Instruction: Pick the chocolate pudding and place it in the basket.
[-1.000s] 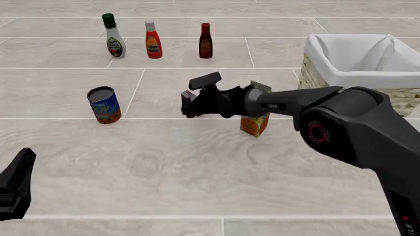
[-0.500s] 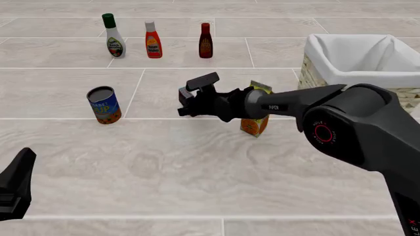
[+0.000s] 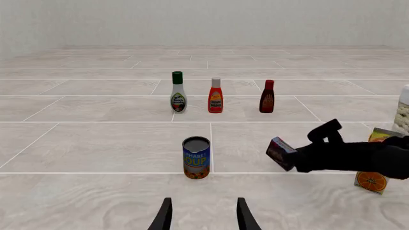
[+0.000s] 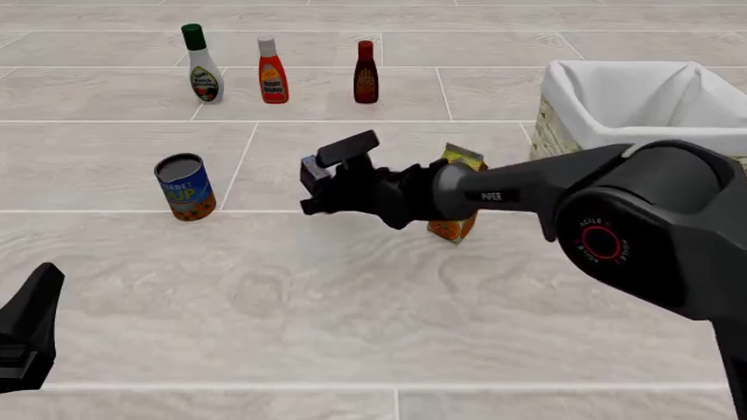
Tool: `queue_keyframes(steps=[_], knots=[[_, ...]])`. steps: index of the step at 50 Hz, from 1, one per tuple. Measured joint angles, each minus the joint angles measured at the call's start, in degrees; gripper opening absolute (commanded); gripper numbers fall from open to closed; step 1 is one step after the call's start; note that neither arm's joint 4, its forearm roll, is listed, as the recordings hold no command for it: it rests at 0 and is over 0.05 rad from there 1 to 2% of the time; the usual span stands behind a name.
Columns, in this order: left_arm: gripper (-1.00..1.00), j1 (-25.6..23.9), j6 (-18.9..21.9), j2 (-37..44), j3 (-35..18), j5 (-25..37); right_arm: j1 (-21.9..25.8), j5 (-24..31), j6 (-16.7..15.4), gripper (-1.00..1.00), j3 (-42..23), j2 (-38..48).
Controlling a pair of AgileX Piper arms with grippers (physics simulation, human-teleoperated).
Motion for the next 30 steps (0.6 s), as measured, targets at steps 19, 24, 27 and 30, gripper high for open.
queue_keyframes(steps=[19,24,27,30], knots=[[1.00,0.0,0.0,0.0,0.0,0.0,1.8,-3.5,1.2,-1.00,9.2,-7.2],[1.00,0.0,0.0,0.0,0.0,0.0,2.1,-4.5,1.2,-1.00,12.2,-10.2],[1.00,0.0,0.0,0.0,0.0,0.0,2.3,-4.9,1.2,-1.00,14.0,-12.1],[1.00,0.0,0.0,0.0,0.0,0.0,2.7,-5.2,1.1,-1.00,15.7,-14.3]])
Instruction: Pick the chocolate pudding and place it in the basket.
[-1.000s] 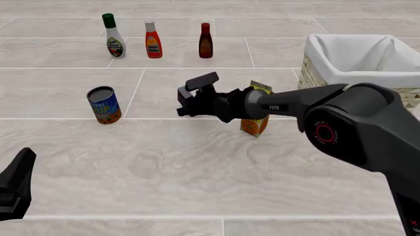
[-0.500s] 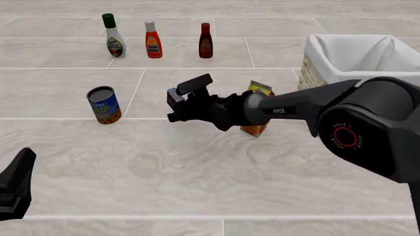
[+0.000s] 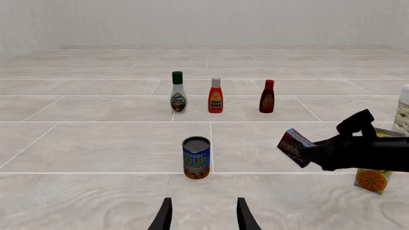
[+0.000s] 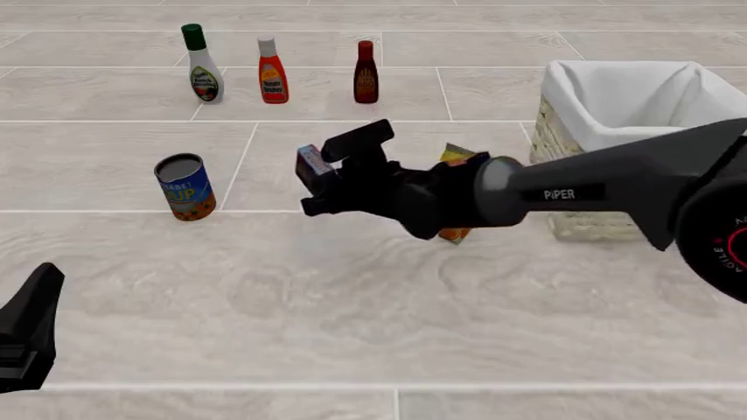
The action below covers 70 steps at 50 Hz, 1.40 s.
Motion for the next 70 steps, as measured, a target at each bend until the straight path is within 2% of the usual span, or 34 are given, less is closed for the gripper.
queue_keyframes(steps=[17,36,48,70], knots=[[1.00,0.0,0.0,0.0,0.0,0.0,2.8,1.0,-0.6,-1.00,6.6,-10.8],[1.00,0.0,0.0,0.0,0.0,0.0,4.5,6.0,-1.9,-1.00,8.7,-20.7],[1.00,0.0,0.0,0.0,0.0,0.0,1.9,9.5,-1.0,-1.00,8.1,-25.5],[1.00,0.0,0.0,0.0,0.0,0.0,-4.1,16.3,-1.6,-1.00,5.3,-32.3]])
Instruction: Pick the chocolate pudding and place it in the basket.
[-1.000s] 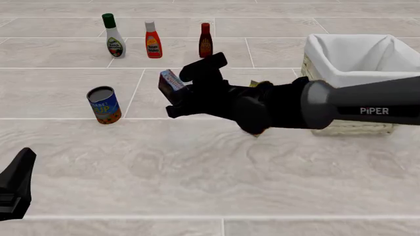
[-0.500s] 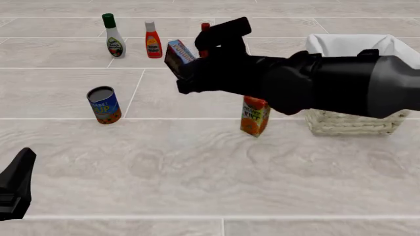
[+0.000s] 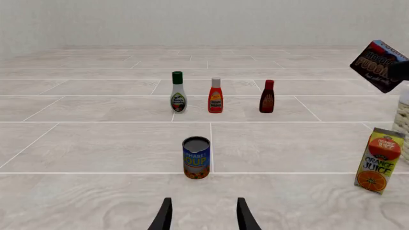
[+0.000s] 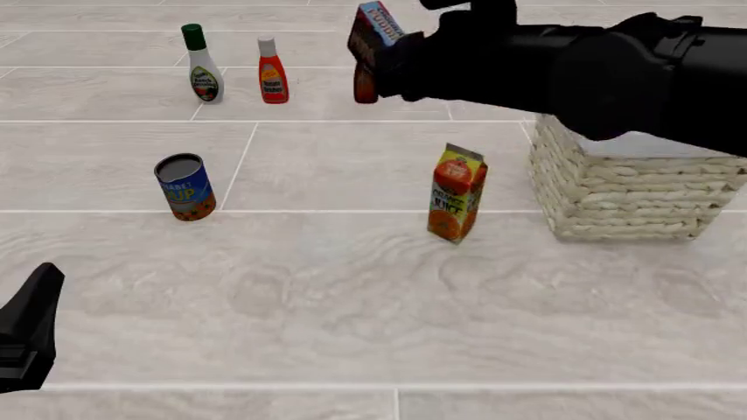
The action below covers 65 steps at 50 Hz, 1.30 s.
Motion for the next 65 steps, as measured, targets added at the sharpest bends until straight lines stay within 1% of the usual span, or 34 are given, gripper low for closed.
queue_keyframes(steps=[9,23,48,65], knots=[[1.00,0.0,0.0,0.0,0.0,0.0,-3.4,1.9,-0.4,-1.00,-0.6,-2.1],[1.00,0.0,0.0,0.0,0.0,0.0,-9.9,4.0,-0.5,-1.00,-1.9,-4.2],[1.00,0.0,0.0,0.0,0.0,0.0,-20.8,5.3,1.0,-1.00,-3.7,-4.6],[1.00,0.0,0.0,0.0,0.0,0.0,-27.0,6.2,2.0,-1.00,-4.5,-5.0]])
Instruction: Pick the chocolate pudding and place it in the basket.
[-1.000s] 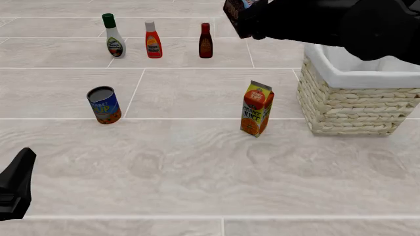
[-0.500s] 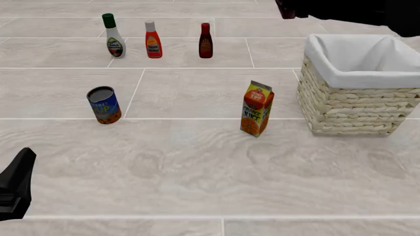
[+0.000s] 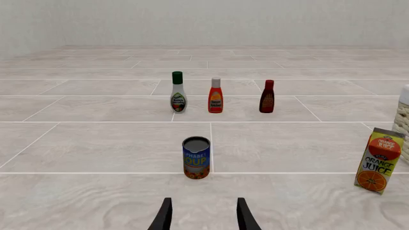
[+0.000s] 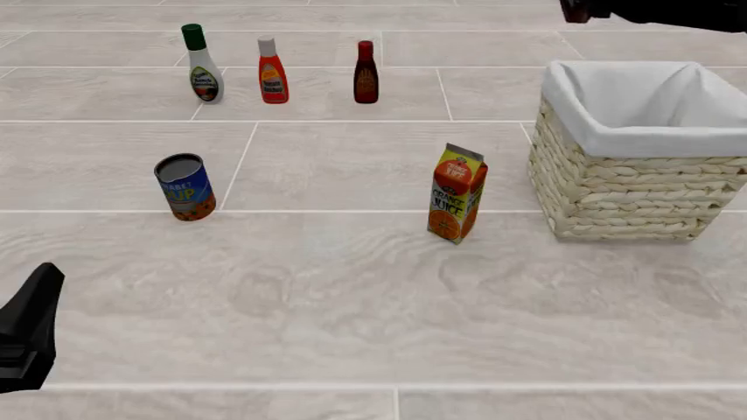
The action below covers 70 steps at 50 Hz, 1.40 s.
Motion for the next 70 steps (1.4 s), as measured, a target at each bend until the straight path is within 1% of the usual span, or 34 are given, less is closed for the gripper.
queue_keyframes(steps=[26,37,50,60,70], knots=[[1.00,0.0,0.0,0.0,0.0,0.0,-7.2,1.3,0.5,-1.00,-0.2,-1.1],[1.00,0.0,0.0,0.0,0.0,0.0,-12.4,1.5,0.6,-1.00,0.0,-0.5],[1.00,0.0,0.0,0.0,0.0,0.0,-16.5,1.6,1.0,-1.00,0.1,0.9],[1.00,0.0,0.0,0.0,0.0,0.0,-18.7,1.7,1.3,-1.00,-0.1,2.5],[1.00,0.0,0.0,0.0,0.0,0.0,-19.5,1.8,1.7,-1.00,-0.7,4.5]])
